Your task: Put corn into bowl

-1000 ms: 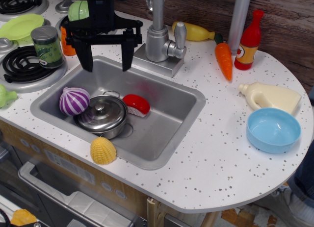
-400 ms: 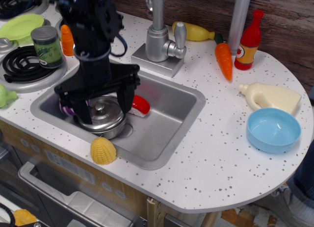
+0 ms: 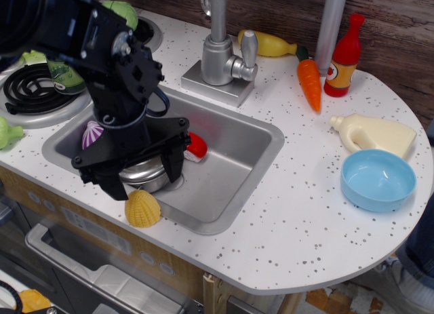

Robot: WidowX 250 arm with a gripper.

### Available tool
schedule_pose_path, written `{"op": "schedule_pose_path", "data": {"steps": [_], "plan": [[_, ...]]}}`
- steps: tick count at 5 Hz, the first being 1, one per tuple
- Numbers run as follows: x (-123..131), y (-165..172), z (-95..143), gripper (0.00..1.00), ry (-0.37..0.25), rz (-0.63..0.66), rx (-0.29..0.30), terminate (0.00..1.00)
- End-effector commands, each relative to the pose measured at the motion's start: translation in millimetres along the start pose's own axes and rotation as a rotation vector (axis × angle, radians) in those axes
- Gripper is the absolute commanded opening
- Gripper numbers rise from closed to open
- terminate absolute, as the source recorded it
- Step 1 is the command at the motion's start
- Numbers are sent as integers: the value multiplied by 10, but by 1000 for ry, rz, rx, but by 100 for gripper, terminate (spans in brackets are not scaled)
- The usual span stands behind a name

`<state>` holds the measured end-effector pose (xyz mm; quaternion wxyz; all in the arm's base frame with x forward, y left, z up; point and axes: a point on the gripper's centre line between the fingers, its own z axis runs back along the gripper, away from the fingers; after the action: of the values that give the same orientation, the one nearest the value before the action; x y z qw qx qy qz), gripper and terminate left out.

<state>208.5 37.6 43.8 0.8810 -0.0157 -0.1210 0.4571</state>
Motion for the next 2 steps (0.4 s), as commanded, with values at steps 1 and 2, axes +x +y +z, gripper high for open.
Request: {"op": "schedule_pose_path", "data": {"steps": [1,2], "plan": [[28,35,-31,100,-60,67,-40,0],[32,18,-170,100,-76,126,-62,0]]}}
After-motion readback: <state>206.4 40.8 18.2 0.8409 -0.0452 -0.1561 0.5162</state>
